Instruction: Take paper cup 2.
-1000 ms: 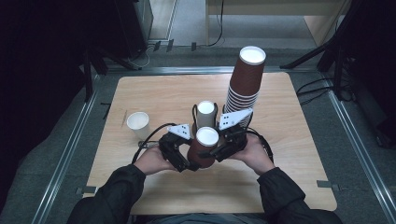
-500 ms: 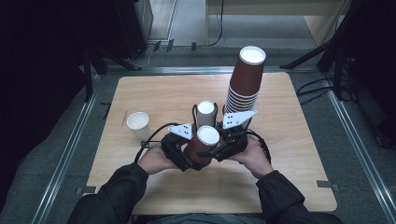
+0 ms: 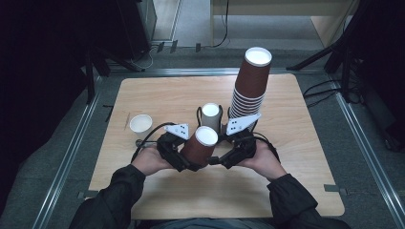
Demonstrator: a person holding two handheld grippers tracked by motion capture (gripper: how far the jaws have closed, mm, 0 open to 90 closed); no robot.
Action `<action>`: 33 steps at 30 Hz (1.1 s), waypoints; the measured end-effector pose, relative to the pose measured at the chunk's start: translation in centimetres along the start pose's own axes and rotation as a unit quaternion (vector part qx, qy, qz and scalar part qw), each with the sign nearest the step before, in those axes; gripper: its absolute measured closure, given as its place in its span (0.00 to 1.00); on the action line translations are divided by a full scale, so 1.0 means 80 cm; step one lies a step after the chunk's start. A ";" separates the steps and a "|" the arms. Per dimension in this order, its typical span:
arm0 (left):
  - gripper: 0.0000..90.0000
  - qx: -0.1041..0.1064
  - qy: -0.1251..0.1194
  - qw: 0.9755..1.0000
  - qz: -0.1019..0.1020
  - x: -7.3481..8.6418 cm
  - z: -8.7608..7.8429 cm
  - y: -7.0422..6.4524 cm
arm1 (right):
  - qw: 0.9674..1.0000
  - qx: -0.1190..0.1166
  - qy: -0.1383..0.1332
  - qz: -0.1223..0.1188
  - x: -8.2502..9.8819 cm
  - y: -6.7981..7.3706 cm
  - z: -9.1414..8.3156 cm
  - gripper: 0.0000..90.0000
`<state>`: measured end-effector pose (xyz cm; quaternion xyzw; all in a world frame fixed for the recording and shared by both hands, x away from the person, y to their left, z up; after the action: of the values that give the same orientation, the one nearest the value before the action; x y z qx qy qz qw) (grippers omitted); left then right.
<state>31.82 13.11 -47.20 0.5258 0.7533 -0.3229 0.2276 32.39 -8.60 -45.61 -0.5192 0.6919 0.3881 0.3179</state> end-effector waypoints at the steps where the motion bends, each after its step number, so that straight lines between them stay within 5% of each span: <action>1: 0.13 0.001 0.002 1.000 -0.004 0.001 -0.001 0.000 | 1.000 0.004 0.013 0.000 0.003 -0.001 0.000 0.16; 3: 0.13 0.003 0.010 1.000 -0.013 0.001 -0.004 0.000 | 1.000 0.009 0.025 0.001 0.007 0.000 -0.001 0.16; 14: 0.13 -0.030 0.052 0.998 0.008 0.002 -0.012 -0.002 | 0.997 0.031 0.064 -0.001 0.025 0.006 -0.006 0.17; 19: 0.13 -0.043 0.084 0.996 -0.003 0.003 -0.007 0.002 | 0.996 0.034 0.079 -0.002 0.030 0.003 -0.001 0.18; 27: 0.13 -0.056 0.109 0.992 0.013 0.004 0.000 0.000 | 0.995 0.027 0.093 -0.010 0.033 0.002 0.006 0.19; 33: 0.13 -0.072 0.142 0.987 0.023 0.006 0.007 0.002 | 0.995 0.018 0.094 -0.014 0.035 -0.002 0.010 0.20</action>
<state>31.82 13.01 -47.96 0.5660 0.7868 -0.1843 0.1631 31.84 -9.23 -48.37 -0.5574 0.7183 0.3201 0.2663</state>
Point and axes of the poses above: each handheld gripper's, and its own axes: z roughly forward along the jaws, x roughly out of its underside, y roughly to its left, the point moved 2 cm from there along z, roughly forward along the jaws, and after that the axes turned 1 degree about -z, right-handed, at the moved point
